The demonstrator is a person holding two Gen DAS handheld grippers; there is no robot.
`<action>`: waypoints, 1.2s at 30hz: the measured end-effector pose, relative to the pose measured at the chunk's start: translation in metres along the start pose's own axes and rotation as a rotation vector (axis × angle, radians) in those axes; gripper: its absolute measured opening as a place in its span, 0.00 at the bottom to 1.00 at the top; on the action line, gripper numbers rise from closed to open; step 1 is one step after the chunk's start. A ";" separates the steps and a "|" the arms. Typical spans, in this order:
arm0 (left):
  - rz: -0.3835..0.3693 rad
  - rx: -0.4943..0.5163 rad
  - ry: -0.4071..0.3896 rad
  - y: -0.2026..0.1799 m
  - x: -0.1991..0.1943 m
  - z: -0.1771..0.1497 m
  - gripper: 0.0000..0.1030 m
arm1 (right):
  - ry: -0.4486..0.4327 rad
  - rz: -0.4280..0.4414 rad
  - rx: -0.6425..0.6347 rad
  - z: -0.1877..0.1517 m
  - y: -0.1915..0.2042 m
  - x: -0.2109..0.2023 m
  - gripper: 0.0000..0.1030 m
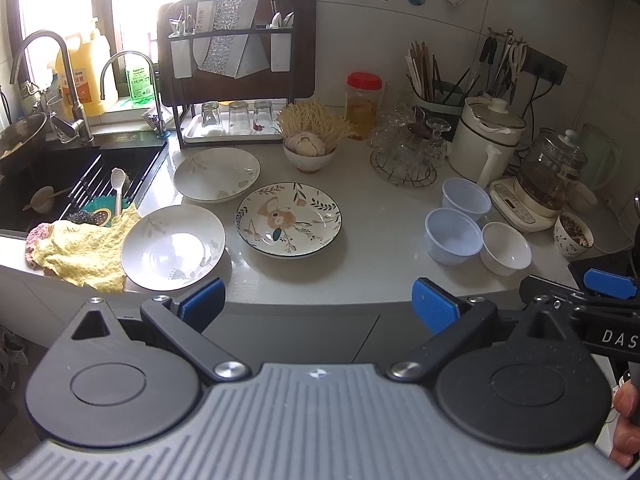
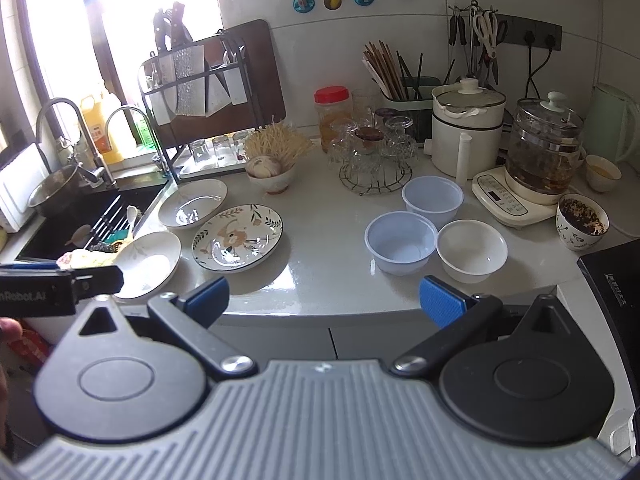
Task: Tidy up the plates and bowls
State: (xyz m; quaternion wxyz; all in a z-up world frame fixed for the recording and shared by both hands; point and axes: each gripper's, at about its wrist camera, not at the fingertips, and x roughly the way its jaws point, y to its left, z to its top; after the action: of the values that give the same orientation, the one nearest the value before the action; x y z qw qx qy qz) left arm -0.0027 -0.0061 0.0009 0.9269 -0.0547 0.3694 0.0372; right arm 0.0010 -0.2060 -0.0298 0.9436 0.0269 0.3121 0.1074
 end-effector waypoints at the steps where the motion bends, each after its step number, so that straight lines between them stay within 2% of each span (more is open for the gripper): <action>1: -0.001 0.000 0.000 0.000 0.000 0.000 0.98 | -0.001 -0.001 -0.001 0.000 0.000 0.000 1.00; 9: 0.006 -0.005 0.027 0.005 0.007 -0.003 0.98 | -0.016 -0.021 -0.025 0.001 0.002 -0.001 1.00; 15: -0.005 0.024 0.012 0.001 0.009 -0.003 0.98 | -0.027 -0.020 -0.015 0.004 0.000 -0.001 1.00; 36: -0.008 -0.002 0.023 0.005 0.015 -0.004 0.98 | -0.015 -0.007 -0.006 0.002 0.000 0.004 1.00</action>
State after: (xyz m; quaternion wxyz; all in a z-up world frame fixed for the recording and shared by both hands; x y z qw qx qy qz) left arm 0.0048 -0.0010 -0.0131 0.9227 -0.0576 0.3798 0.0334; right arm 0.0054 -0.2052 -0.0309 0.9463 0.0237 0.3047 0.1051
